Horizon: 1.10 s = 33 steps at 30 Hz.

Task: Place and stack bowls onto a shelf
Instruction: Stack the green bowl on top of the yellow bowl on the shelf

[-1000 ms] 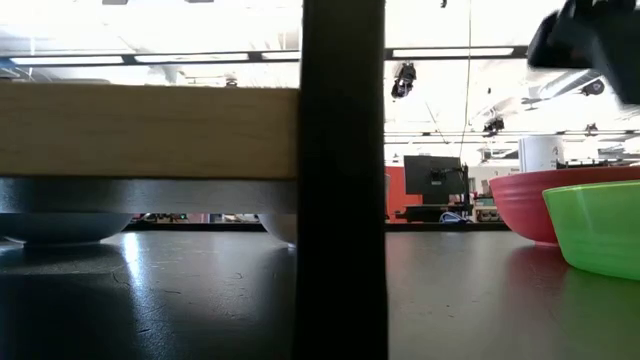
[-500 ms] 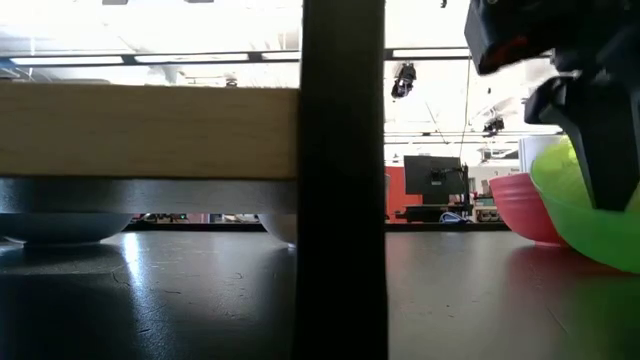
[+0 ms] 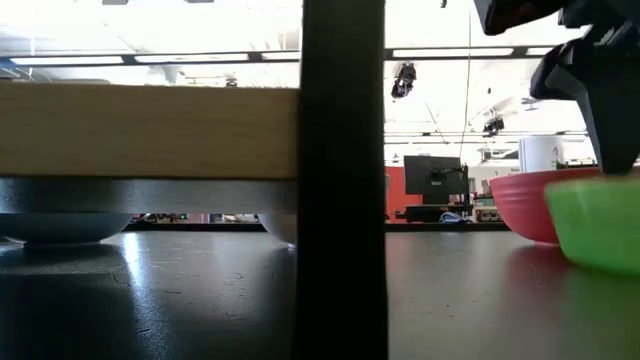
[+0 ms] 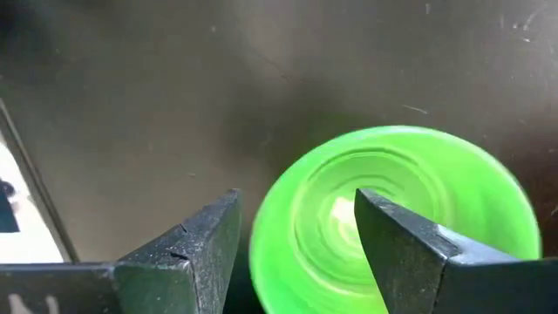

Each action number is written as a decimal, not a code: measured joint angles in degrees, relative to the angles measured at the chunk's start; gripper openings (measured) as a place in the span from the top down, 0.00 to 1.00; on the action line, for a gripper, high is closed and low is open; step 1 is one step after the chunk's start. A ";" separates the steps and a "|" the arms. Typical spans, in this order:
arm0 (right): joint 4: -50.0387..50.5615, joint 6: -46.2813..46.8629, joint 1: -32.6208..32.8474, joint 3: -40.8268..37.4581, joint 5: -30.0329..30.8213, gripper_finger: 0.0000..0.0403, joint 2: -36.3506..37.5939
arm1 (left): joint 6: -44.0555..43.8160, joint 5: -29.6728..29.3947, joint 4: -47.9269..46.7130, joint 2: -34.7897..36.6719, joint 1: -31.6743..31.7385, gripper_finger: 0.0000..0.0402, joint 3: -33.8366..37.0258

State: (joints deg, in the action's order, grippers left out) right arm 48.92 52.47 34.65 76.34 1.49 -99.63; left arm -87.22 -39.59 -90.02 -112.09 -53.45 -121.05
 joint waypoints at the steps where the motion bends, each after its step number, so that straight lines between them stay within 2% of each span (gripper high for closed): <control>1: 0.00 0.44 0.00 -0.01 0.01 0.47 0.34 | 0.02 -0.01 0.00 0.00 0.00 0.59 0.00; 17: -2.36 5.58 2.56 -2.33 1.27 0.47 -1.08 | 2.73 -0.04 0.00 0.00 0.00 0.59 0.00; 29: -5.35 5.25 3.21 -5.51 3.09 0.47 -1.78 | 2.73 -0.44 0.25 -0.17 -0.07 0.59 0.61; 33: -6.28 4.38 3.22 -6.96 3.14 0.51 -1.76 | 2.73 -0.93 0.22 -0.17 -0.07 0.59 0.96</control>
State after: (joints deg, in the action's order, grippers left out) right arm 42.63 56.85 37.87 69.37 4.62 -101.39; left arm -84.49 -40.53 -89.80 -112.27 -53.52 -120.09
